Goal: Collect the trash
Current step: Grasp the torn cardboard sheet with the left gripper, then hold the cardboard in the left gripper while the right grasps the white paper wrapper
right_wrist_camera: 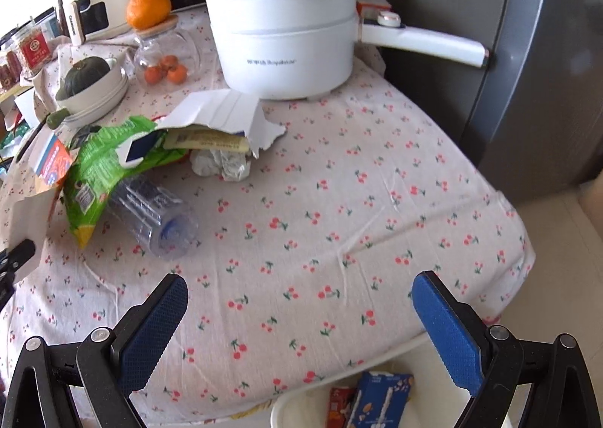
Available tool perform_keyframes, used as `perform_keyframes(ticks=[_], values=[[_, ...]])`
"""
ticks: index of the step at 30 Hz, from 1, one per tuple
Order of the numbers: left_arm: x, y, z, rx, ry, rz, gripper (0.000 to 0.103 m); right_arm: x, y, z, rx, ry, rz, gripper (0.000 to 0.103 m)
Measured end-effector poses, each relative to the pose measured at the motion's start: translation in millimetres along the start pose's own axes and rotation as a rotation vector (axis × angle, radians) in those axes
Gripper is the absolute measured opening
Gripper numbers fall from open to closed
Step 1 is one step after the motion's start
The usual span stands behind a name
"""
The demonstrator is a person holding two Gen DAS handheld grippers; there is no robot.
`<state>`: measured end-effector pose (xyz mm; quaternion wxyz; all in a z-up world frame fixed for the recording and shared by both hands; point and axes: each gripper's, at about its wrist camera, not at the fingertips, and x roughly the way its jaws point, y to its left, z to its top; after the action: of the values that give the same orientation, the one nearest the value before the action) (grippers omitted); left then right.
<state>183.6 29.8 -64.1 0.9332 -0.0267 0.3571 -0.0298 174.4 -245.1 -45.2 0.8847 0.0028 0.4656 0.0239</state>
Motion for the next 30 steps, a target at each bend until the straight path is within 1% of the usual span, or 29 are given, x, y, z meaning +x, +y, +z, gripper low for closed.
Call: perform_keyframes(ticks=[3,6,8,11,14,18,21,23,24,25,26,27,30], values=[[-26,9,5,-0.018,-0.038,-0.036,0.001,6,15,18,-0.061,-0.054,0.002,0.098],[-46,18,7,-0.038,-0.064,-0.063,0.001,18,40,31,-0.173,-0.097,-0.001,0.097],[-56,22,6,-0.047,-0.077,-0.077,0.0,30,58,38,-0.249,-0.111,-0.013,0.095],[-65,28,6,-0.057,-0.083,-0.094,0.0,50,80,47,-0.329,-0.12,-0.035,0.09],[-68,34,5,-0.068,-0.077,-0.102,0.0,71,96,57,-0.373,-0.121,-0.058,0.087],[-64,41,0,-0.092,-0.049,-0.114,0.0,102,110,71,-0.431,-0.106,-0.115,0.079],[-61,46,0,-0.106,-0.038,-0.116,0.0,121,115,81,-0.443,-0.086,-0.128,0.075],[-60,47,1,-0.111,-0.038,-0.118,0.0,130,117,85,-0.441,-0.074,-0.133,0.066],[-61,48,2,-0.115,-0.041,-0.121,0.0,135,117,86,-0.438,-0.065,-0.127,0.055],[-62,48,3,-0.119,-0.045,-0.124,0.0,138,117,87,-0.434,-0.055,-0.123,0.038],[-63,48,4,-0.123,-0.049,-0.128,0.0,140,117,89,-0.427,-0.049,-0.119,0.028],[-64,48,4,-0.127,-0.053,-0.131,0.0,140,116,90,-0.419,-0.049,-0.112,0.015],[-66,48,6,-0.134,-0.062,-0.141,0.0,128,111,93,-0.391,-0.078,-0.09,0.008]])
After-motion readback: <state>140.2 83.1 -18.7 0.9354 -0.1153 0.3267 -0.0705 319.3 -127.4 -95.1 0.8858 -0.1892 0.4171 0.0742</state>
